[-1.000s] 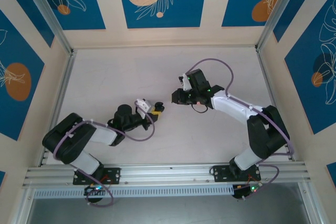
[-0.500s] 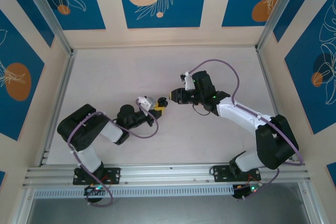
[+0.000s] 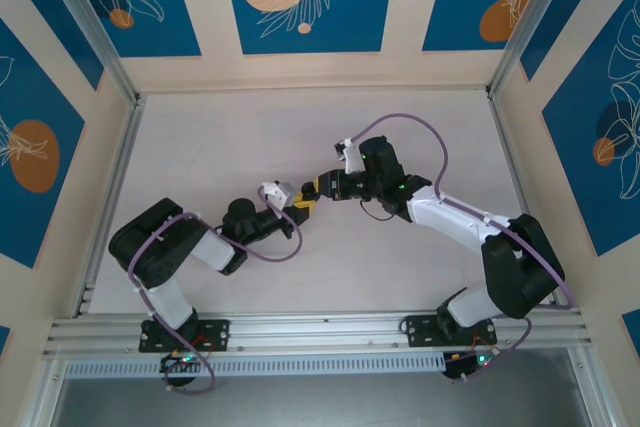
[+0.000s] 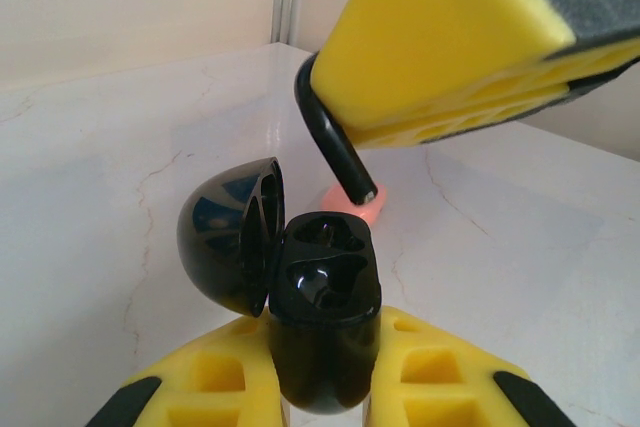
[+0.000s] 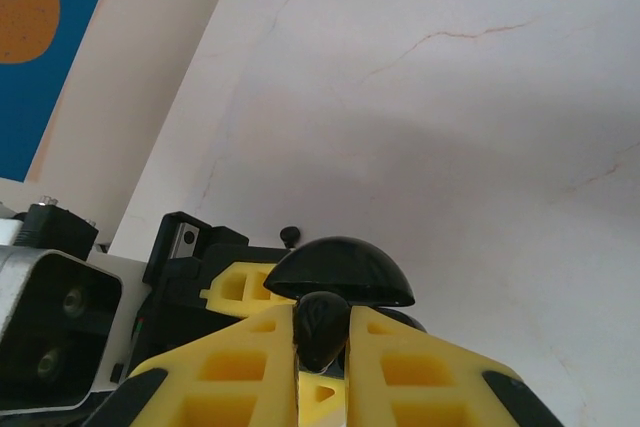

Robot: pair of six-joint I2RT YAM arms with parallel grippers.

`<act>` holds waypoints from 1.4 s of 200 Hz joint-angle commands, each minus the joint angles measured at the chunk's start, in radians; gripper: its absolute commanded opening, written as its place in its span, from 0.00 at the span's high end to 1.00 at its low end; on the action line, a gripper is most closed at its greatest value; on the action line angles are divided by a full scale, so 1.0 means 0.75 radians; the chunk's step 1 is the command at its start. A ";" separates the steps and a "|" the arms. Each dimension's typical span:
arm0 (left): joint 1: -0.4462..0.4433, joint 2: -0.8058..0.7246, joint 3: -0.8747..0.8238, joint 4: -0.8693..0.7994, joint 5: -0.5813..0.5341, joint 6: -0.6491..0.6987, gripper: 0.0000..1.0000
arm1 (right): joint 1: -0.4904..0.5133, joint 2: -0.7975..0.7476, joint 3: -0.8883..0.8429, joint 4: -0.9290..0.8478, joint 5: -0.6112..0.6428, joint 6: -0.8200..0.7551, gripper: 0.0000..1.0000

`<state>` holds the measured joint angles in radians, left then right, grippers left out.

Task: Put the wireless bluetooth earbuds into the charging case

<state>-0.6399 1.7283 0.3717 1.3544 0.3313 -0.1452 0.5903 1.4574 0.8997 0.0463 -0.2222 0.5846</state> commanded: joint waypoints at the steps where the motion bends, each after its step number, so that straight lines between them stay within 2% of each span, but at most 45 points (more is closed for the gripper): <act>1: -0.016 -0.052 0.009 0.070 0.003 -0.020 0.87 | 0.013 0.016 0.004 0.028 -0.032 0.004 0.83; 73: -0.018 -0.104 -0.003 0.070 -0.021 -0.015 0.87 | 0.021 0.016 -0.015 0.040 -0.022 -0.008 0.83; 204: -0.018 -0.157 0.010 0.070 -0.021 -0.048 0.87 | 0.044 -0.109 -0.130 0.156 0.028 -0.087 0.83; 280: -0.018 -0.148 -0.004 0.070 -0.015 -0.027 0.87 | 0.049 -0.161 -0.116 0.096 0.066 -0.156 0.83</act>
<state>-0.6422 1.6367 0.3710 1.3506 0.3126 -0.1635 0.6220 1.3636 0.8200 0.1513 -0.1867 0.5041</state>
